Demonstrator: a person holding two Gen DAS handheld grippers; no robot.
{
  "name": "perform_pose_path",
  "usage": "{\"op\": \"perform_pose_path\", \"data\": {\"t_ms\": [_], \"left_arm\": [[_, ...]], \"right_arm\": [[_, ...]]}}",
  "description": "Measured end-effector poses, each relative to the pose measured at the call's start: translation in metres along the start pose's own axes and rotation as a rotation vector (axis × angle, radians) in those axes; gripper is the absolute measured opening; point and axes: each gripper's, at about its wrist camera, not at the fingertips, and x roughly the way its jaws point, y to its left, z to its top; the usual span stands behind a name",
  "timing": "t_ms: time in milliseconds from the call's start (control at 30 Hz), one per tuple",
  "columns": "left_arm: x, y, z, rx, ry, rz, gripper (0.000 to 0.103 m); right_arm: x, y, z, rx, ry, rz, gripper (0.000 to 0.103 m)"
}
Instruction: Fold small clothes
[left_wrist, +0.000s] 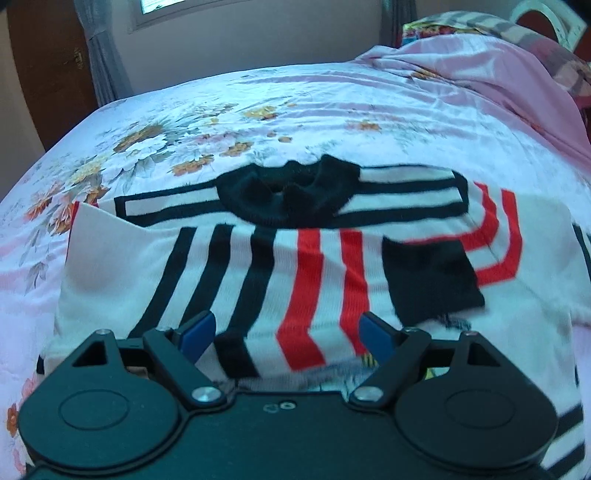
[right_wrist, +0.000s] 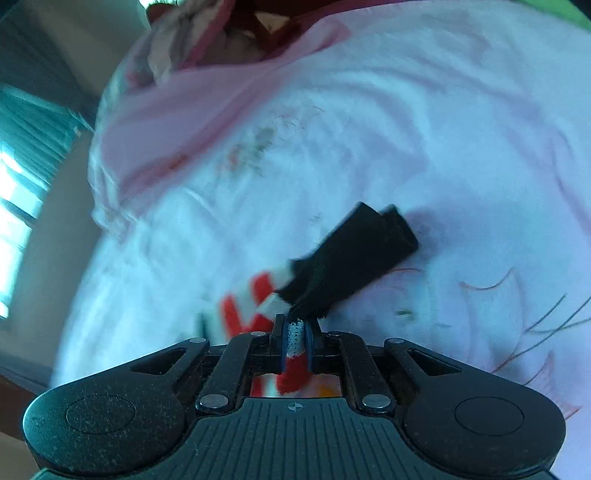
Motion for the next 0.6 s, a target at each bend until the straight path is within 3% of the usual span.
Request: {"op": "perform_pose_path", "data": {"t_ms": [33,100,133,233,300,333,467,600], "left_arm": [[0.003,-0.001,0.003,-0.006,0.001,-0.003,0.083],[0.012,-0.005,0.005,0.003,0.019,0.008,0.083],[0.019,-0.007,0.004,0.008,0.04,0.015,0.082],[0.032,-0.007,0.003,-0.005,0.069,0.016,0.085],[0.03,-0.006,0.006,-0.001,0.077,0.002,0.081],[0.026,-0.003,0.008,-0.007,0.08,-0.016,0.077],[0.006,0.019,0.016,-0.032,0.036,-0.033,0.078],[-0.014,0.054,0.02,-0.073,-0.009,-0.002,0.079]], "right_arm": [[-0.002,0.001,0.0,-0.018,-0.007,0.011,0.009],[0.004,0.002,-0.001,-0.083,0.013,-0.08,0.009],[0.006,0.0,0.0,-0.081,0.015,-0.078,0.009],[0.002,0.007,-0.002,-0.107,-0.022,-0.12,0.009],[-0.005,0.024,-0.005,-0.165,-0.057,-0.127,0.009],[-0.009,0.034,-0.007,-0.201,-0.078,-0.118,0.009],[-0.031,0.095,-0.028,-0.374,-0.169,-0.019,0.009],[-0.039,0.173,-0.079,-0.553,-0.176,0.147,0.009]]}}
